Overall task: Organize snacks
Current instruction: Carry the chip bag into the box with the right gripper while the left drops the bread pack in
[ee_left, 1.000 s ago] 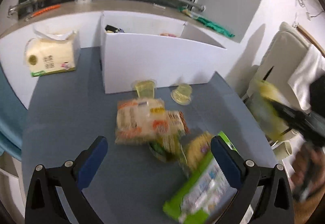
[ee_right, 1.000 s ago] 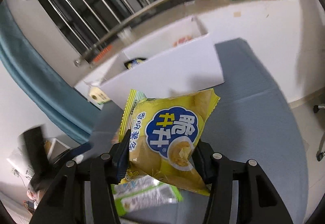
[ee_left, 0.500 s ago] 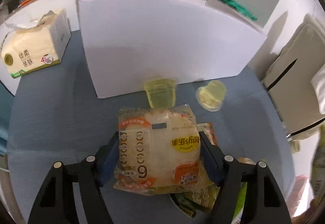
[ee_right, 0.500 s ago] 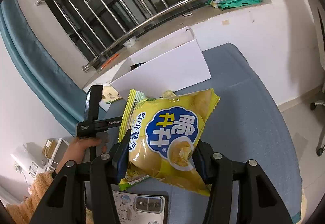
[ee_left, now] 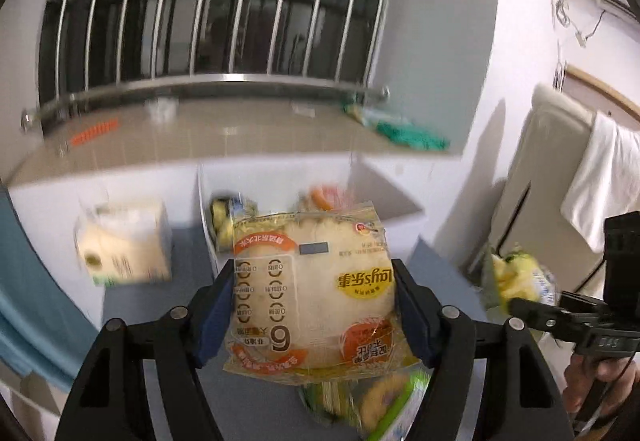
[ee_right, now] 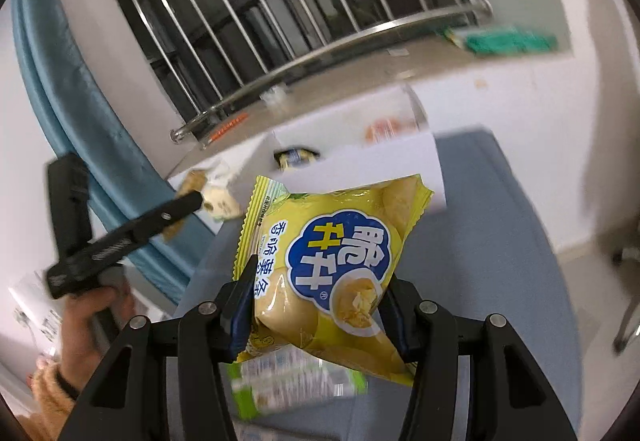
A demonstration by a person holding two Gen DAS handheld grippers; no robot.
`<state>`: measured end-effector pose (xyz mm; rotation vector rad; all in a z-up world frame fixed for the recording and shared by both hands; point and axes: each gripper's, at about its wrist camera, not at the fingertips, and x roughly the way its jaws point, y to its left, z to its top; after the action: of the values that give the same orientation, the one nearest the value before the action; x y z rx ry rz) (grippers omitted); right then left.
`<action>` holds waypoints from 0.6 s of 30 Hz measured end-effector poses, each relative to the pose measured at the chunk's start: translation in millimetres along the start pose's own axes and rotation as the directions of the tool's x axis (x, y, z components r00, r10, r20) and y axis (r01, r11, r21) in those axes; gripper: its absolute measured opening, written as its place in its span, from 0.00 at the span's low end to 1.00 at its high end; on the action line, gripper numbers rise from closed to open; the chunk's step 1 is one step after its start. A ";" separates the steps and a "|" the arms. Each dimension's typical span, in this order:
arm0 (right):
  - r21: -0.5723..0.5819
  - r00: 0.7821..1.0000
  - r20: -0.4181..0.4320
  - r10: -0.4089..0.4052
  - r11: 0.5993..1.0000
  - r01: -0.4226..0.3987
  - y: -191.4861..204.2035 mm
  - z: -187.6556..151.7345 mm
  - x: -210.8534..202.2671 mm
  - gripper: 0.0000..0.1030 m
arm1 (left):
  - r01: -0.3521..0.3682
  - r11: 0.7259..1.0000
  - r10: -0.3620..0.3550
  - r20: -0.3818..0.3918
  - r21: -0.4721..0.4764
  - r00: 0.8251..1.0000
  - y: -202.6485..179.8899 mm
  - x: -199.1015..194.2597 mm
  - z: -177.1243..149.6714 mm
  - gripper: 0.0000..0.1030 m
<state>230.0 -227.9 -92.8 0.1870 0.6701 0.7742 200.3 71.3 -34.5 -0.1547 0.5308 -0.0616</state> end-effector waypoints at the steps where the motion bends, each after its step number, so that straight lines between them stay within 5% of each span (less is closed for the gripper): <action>1: -0.008 1.000 0.007 0.007 1.000 -0.007 3.1 13.2 4.4 0.56 | -0.009 1.000 0.009 0.016 -0.006 1.000 3.5 0.6 10.3 0.74; 5: -0.081 0.999 0.017 -0.029 0.996 0.030 11.1 70.9 37.9 0.57 | -0.021 1.000 0.022 0.027 -0.018 0.999 12.2 32.9 52.2 0.74; 9: -0.052 0.998 -0.010 -0.068 0.996 0.068 -5.7 121.0 82.2 0.57 | -0.035 0.998 0.032 -0.048 -0.053 0.998 28.0 82.4 78.1 0.74; 13: 0.007 0.993 -0.054 -0.106 0.994 0.107 -27.4 155.9 116.7 0.57 | -0.061 0.997 0.056 -0.092 -0.053 0.994 32.5 115.3 80.6 0.74; 18: -0.096 0.992 -0.052 -0.113 0.990 0.108 -22.6 169.3 135.4 0.62 | -0.079 0.997 0.076 -0.107 -0.024 0.991 36.7 130.6 71.1 0.77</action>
<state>419.1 -135.6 -36.0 0.0420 0.6911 0.7048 349.5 103.9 -45.1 -0.1584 0.6436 0.0136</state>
